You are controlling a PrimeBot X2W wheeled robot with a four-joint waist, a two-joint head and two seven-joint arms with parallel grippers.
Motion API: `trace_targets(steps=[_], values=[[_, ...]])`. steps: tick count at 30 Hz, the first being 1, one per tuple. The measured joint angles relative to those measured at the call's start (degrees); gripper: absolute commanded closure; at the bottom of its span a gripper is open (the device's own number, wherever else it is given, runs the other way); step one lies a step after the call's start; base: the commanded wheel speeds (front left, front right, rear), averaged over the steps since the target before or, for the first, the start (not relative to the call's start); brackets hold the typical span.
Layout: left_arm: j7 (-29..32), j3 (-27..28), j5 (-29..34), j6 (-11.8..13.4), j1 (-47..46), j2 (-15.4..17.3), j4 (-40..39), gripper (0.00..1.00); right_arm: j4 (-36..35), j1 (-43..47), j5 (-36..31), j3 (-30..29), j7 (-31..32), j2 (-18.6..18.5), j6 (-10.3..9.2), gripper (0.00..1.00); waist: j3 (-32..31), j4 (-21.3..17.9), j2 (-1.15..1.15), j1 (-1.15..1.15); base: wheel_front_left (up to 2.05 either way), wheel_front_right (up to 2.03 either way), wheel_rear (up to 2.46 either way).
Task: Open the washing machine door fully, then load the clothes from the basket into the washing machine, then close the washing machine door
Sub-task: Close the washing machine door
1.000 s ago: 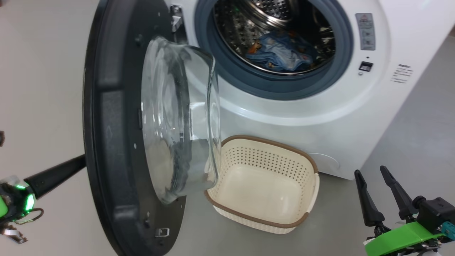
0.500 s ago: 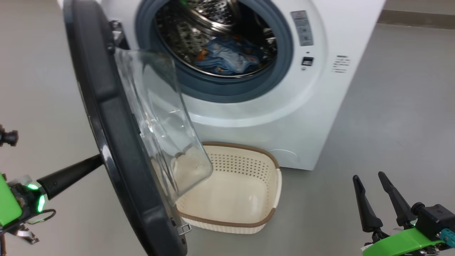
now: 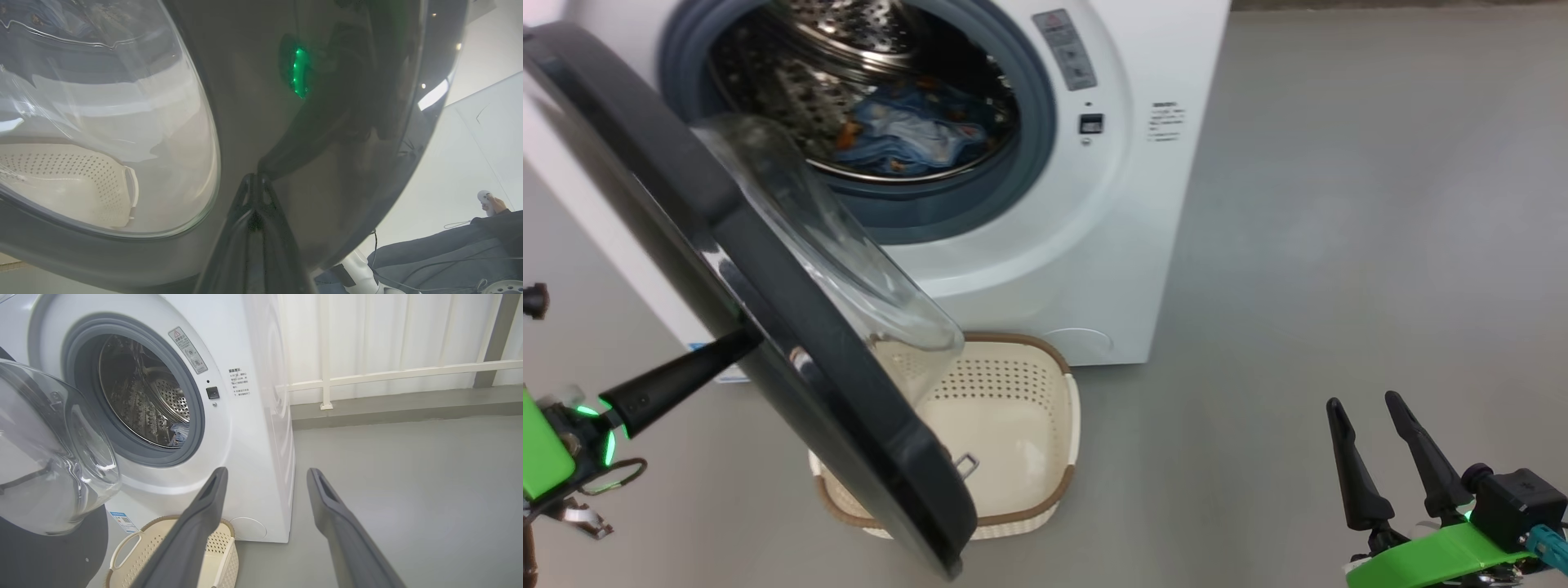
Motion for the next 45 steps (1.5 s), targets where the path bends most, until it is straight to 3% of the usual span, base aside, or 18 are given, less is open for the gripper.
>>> trace_targets(steps=[15, 30, 31, 35, 36, 45], values=[[-7.67, -1.63, 2.11, 0.00, -4.98, 0.58, 2.72, 1.00, -0.65, -1.23, -0.25, -1.12, 0.00, 1.53, 0.00, 0.00, 3.21, -8.41, 0.00, 0.00, 0.00, 0.00, 0.00], [-13.84, -3.18, 1.64, -0.01, 0.39, 0.30, 1.52, 1.00, -0.58, -1.23, -0.25, -1.21, 0.00, 1.75, 0.00, 0.00, 2.50, -4.60, 0.00, 0.00, 0.00, 0.00, 0.00], [-14.44, -3.18, 1.66, -0.01, 1.17, 0.30, 1.34, 0.95, -0.57, -1.23, -0.25, -1.19, 0.00, 1.71, 0.00, 0.00, 2.43, -4.23, 0.00, 0.00, 0.00, 0.00, 0.00], [-17.84, -3.90, 2.58, -0.01, 3.92, 0.25, -0.03, 0.11, -0.44, -1.22, -0.25, -1.09, 0.00, 1.38, 0.00, 0.00, 2.13, -2.73, 0.00, 0.00, 0.00, 0.00, 0.00], [-18.84, -4.23, 2.91, -0.01, 4.76, 0.22, -0.45, 0.00, -0.41, -1.22, -0.25, -1.02, 0.00, 1.29, 0.00, 0.00, 2.04, -2.37, 0.00, 0.00, 0.00, 0.00, 0.00], [-30.02, -7.58, 4.82, -0.01, 10.92, 0.00, -1.42, 0.00, -0.01, -1.22, -0.24, -0.99, 0.00, 0.24, 0.00, 0.00, 1.19, 0.13, 0.00, 0.00, 0.00, 0.00, 0.00]])
